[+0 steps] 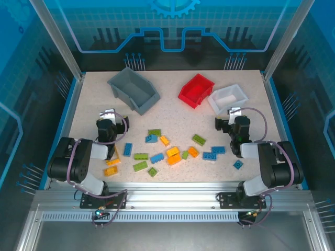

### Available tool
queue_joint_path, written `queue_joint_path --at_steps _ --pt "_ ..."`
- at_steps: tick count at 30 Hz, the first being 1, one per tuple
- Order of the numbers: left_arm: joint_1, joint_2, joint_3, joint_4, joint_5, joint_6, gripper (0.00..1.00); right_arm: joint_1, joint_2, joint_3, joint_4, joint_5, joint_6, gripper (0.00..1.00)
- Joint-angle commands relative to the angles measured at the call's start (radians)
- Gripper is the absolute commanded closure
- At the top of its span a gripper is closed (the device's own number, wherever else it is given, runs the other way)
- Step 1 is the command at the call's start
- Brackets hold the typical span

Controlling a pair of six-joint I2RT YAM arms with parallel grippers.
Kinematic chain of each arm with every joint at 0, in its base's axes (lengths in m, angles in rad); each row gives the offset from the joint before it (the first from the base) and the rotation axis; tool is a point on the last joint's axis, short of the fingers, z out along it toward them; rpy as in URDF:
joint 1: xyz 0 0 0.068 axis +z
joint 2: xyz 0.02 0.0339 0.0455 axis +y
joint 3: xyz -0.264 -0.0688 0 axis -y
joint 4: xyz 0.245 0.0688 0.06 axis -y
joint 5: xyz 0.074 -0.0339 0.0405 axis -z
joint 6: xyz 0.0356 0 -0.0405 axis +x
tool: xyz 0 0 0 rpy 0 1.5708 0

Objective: Sort the legos into containers by color

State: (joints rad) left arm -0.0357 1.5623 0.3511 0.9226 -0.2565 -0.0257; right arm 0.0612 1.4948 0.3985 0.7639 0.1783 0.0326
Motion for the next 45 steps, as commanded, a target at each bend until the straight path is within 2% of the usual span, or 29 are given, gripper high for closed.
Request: queue_joint_path --at_steps 1,18,24,27,30,32,33,34,35,36,37,38,39,40,41,43,45 --pt "-0.006 -0.014 0.021 0.010 -0.004 0.007 0.01 0.012 0.005 0.011 0.026 0.010 0.000 0.00" --pt "-0.006 -0.015 0.020 0.012 -0.004 0.007 0.01 0.010 0.005 0.012 0.026 0.006 -0.001 0.00" --pt "-0.015 -0.027 -0.035 0.109 -0.020 0.016 0.01 0.008 0.005 0.010 0.029 0.005 -0.001 0.00" --pt "-0.064 -0.151 -0.067 0.077 -0.092 0.056 0.01 0.012 -0.092 0.023 -0.068 0.058 0.015 0.00" --pt "-0.191 -0.410 -0.034 -0.117 -0.221 0.127 0.01 0.072 -0.302 0.064 -0.255 0.185 0.006 0.00" --pt "-0.283 -0.602 0.072 -0.332 -0.275 0.124 0.01 0.122 -0.491 0.155 -0.458 0.228 0.038 0.00" --pt "-0.316 -0.650 0.150 -0.468 -0.335 0.082 0.01 0.140 -0.549 0.216 -0.569 0.242 0.077 0.00" --pt "-0.336 -0.681 0.264 -0.669 -0.400 -0.029 0.01 0.146 -0.594 0.296 -0.693 0.250 0.163 0.00" --pt "-0.331 -0.692 0.397 -0.944 -0.421 -0.221 0.01 0.133 -0.614 0.376 -0.822 0.220 0.265 0.00" --pt "-0.322 -0.687 0.506 -1.181 -0.411 -0.388 0.01 0.120 -0.620 0.447 -0.935 0.188 0.365 0.00" --pt "-0.319 -0.674 0.621 -1.342 -0.382 -0.503 0.01 0.106 -0.619 0.515 -1.074 0.186 0.515 0.00" --pt "-0.306 -0.661 0.656 -1.370 -0.349 -0.566 0.01 0.088 -0.614 0.540 -1.135 0.160 0.584 0.00" --pt "-0.269 -0.646 0.675 -1.382 -0.250 -0.581 0.01 0.064 -0.604 0.554 -1.139 0.082 0.567 0.01" --pt "-0.204 -0.614 0.720 -1.437 -0.135 -0.634 0.01 0.051 -0.577 0.589 -1.168 0.021 0.554 0.08" --pt "-0.144 -0.564 0.775 -1.519 -0.051 -0.698 0.01 0.053 -0.536 0.647 -1.246 0.017 0.556 0.12" --pt "-0.078 -0.447 0.893 -1.661 0.044 -0.742 0.01 0.063 -0.452 0.739 -1.347 0.007 0.550 0.14" --pt "-0.064 -0.317 1.011 -1.780 0.070 -0.711 0.01 0.065 -0.370 0.804 -1.389 -0.050 0.524 0.14"
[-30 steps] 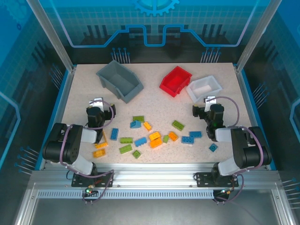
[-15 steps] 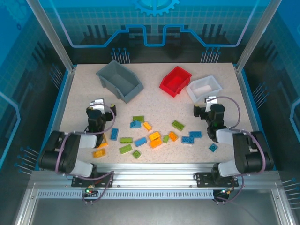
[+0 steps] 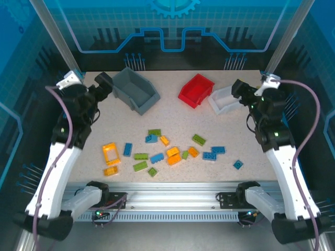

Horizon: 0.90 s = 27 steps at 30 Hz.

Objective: Sort the legos into containers by color

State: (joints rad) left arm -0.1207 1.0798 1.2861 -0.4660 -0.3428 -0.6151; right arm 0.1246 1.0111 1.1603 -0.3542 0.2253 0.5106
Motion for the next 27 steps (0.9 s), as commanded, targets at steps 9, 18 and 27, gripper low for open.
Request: queue_joint_path --at_steps 9,18,27 --pt "0.057 0.555 0.250 -0.407 0.223 -0.043 0.07 0.003 0.429 0.252 -0.316 -0.190 0.026 0.13" --pt "0.079 0.805 0.375 -0.326 0.260 0.007 0.14 -0.004 0.690 0.423 -0.330 -0.198 0.005 0.14" --pt "0.075 0.844 0.391 -0.282 0.249 0.057 0.24 -0.008 0.921 0.598 -0.367 -0.152 0.025 0.17"
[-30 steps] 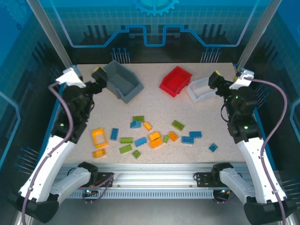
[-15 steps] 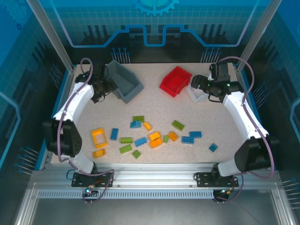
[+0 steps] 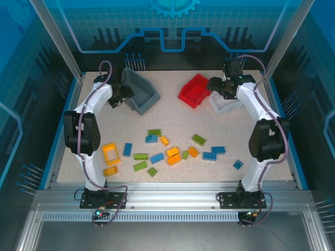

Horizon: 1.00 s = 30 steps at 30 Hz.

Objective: Sort the legos into containers by color

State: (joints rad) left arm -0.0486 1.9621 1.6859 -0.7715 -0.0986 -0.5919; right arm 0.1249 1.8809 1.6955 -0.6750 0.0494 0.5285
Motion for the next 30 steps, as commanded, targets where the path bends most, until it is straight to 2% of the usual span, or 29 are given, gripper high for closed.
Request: queue_joint_path --at_steps 1,8,11,14,22,30 --pt "0.001 -0.065 -0.029 0.038 0.004 0.033 0.23 -0.010 0.074 0.081 -0.047 0.032 0.006 0.17" --pt "-0.059 -0.300 -0.172 0.093 0.019 0.023 0.23 -0.079 0.238 0.224 -0.057 -0.011 0.056 0.18" --pt "-0.126 -0.387 -0.221 0.113 0.016 0.035 0.22 -0.101 0.309 0.307 -0.084 -0.019 0.087 0.27" --pt "-0.191 -0.452 -0.268 0.139 0.020 0.030 0.23 -0.118 0.371 0.391 -0.131 0.002 0.126 0.29" --pt "-0.296 -0.549 -0.337 0.197 0.073 0.033 0.24 -0.155 0.498 0.525 -0.195 0.001 0.203 0.40" --pt "-0.316 -0.598 -0.385 0.195 0.072 0.033 0.24 -0.156 0.590 0.645 -0.259 0.010 0.198 0.54"
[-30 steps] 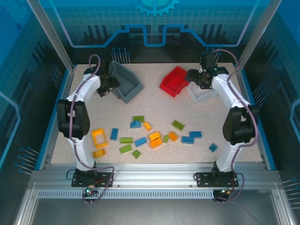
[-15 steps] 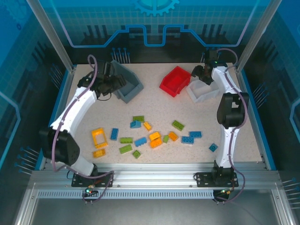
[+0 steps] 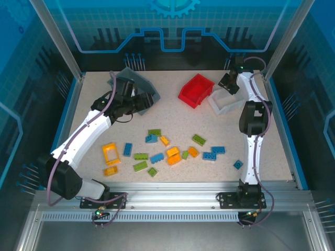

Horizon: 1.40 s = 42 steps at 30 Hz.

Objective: Sort the legos into containers by color

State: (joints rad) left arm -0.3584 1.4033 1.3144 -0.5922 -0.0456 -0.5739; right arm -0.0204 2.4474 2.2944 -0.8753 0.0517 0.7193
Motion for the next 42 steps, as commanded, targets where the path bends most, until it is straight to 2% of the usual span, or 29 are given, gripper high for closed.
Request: queue_joint_path --at_steps 1,7,11,15,19,27,29,33,42 --pt "-0.007 -0.044 -0.015 0.013 0.018 0.016 0.25 -0.012 0.024 0.049 -0.059 0.011 0.006 0.56" --pt "-0.015 -0.083 -0.035 0.028 0.030 0.011 0.25 -0.003 -0.017 -0.015 -0.047 0.016 -0.007 0.78" --pt "-0.029 -0.124 -0.077 0.106 0.104 0.006 0.25 0.020 -0.111 -0.150 0.015 0.024 -0.016 0.83" --pt "-0.071 -0.144 -0.096 0.145 0.147 -0.003 0.25 0.047 -0.218 -0.294 0.080 0.013 -0.001 0.84" --pt "-0.124 -0.143 -0.106 0.166 0.141 -0.018 0.25 0.081 -0.286 -0.400 0.142 -0.008 0.033 0.83" --pt "-0.177 -0.129 -0.112 0.170 0.118 -0.029 0.25 0.137 -0.269 -0.399 0.159 -0.044 0.072 0.82" --pt "-0.181 -0.128 -0.113 0.170 0.118 -0.029 0.25 0.146 -0.268 -0.394 0.159 -0.043 0.075 0.78" --pt "-0.188 -0.128 -0.118 0.172 0.118 -0.029 0.26 0.147 -0.290 -0.412 0.179 -0.035 0.084 0.58" --pt "-0.203 -0.127 -0.112 0.186 0.124 -0.034 0.27 0.148 -0.329 -0.447 0.216 -0.059 0.086 0.37"
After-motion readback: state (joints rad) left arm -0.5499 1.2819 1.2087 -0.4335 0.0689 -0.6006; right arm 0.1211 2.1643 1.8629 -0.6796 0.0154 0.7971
